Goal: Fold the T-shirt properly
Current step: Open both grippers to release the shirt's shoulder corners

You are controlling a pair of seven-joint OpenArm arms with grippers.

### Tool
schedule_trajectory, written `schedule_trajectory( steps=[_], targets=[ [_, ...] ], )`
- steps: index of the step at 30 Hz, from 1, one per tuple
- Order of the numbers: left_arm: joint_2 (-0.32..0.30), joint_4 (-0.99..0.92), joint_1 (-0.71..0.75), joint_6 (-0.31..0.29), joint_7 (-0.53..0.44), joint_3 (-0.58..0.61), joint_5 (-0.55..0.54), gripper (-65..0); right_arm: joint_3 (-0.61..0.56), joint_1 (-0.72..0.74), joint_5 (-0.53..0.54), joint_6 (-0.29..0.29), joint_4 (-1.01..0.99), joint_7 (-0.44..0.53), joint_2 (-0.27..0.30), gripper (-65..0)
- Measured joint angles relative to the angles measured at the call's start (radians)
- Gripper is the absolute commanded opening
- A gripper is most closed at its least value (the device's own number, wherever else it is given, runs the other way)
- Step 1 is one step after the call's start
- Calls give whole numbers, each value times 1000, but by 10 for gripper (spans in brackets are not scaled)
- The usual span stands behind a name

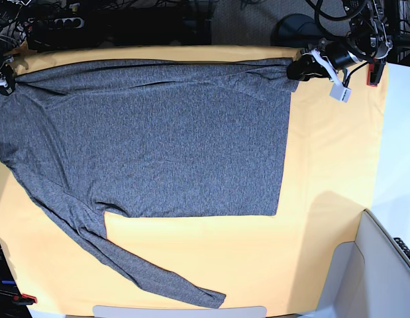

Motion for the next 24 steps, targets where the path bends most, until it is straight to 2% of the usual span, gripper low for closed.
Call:
schedule_trajectory(
  steps=[9, 10, 16, 18, 24],
  targets=[
    [0, 0, 0, 0, 0, 0, 0, -509, -2, -7, 4, 0, 0, 10, 0, -642],
    [0, 0, 0, 0, 0, 0, 0, -509, -3, -8, 7, 0, 0, 11, 0, -625],
    [-1, 0, 0, 0, -1, 0, 0, -509, -3, -1, 23, 5, 0, -15, -3, -428],
    [0, 0, 0, 0, 0, 0, 0, -509, -3, -1, 31, 8, 1, -14, -5, -406],
    [-1, 0, 0, 0, 0, 0, 0, -509, -3, -2, 31, 8, 2, -16, -5, -406]
  ],
)
